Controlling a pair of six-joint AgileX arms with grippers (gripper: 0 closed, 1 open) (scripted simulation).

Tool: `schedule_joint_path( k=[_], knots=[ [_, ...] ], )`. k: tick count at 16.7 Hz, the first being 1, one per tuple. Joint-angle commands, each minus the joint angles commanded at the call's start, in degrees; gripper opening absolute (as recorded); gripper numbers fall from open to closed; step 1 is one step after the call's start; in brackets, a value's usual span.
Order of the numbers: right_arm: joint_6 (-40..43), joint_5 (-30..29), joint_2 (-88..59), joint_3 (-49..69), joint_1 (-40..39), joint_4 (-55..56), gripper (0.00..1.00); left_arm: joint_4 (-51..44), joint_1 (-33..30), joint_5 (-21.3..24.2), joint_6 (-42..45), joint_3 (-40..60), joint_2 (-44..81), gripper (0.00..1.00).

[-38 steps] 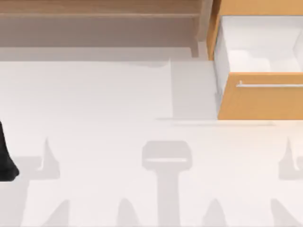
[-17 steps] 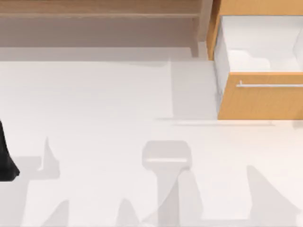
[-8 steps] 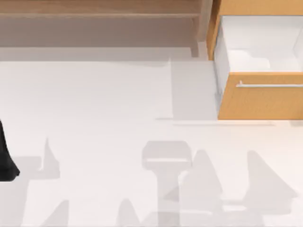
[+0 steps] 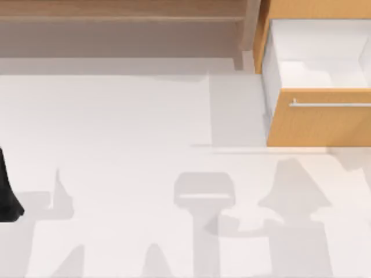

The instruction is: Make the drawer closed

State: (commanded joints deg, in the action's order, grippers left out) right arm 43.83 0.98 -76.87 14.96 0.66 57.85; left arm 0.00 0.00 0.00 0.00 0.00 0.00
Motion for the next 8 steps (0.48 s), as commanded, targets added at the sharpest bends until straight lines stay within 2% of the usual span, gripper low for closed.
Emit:
schedule_joint_path(
  k=[8],
  knots=[
    [33.0, -16.1, -26.2, -3.2, -15.4, 30.9, 1.0, 0.0, 0.0, 0.0, 0.0, 0.0, 0.0, 1.0]
  ],
)
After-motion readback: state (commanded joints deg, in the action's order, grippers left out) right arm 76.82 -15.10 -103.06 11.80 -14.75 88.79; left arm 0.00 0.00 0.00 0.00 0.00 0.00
